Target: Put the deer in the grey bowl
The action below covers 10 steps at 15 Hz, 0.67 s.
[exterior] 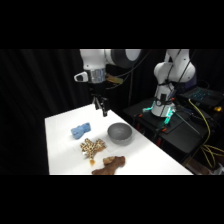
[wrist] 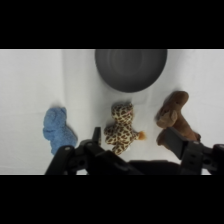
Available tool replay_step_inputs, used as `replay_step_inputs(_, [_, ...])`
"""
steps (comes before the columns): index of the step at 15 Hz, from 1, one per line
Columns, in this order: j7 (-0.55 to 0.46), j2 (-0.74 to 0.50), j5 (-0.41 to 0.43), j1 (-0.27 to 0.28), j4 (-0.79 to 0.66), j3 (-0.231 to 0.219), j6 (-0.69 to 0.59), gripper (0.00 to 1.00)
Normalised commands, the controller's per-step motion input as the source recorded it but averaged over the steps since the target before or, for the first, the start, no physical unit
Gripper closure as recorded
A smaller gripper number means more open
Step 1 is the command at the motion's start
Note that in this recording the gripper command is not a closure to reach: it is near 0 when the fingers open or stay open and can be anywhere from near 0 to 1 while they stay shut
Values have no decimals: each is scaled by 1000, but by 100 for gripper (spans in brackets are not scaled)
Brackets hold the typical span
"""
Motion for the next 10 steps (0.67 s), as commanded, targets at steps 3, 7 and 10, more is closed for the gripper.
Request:
replay_step_inputs(3, [63, 15, -23, 2, 58, 31, -24, 0])
replay_step_inputs(7, [266, 138, -69, 100, 269, 91, -8, 0])
replay_step_inputs(10, [481, 287, -193, 198, 359, 115, 162, 0])
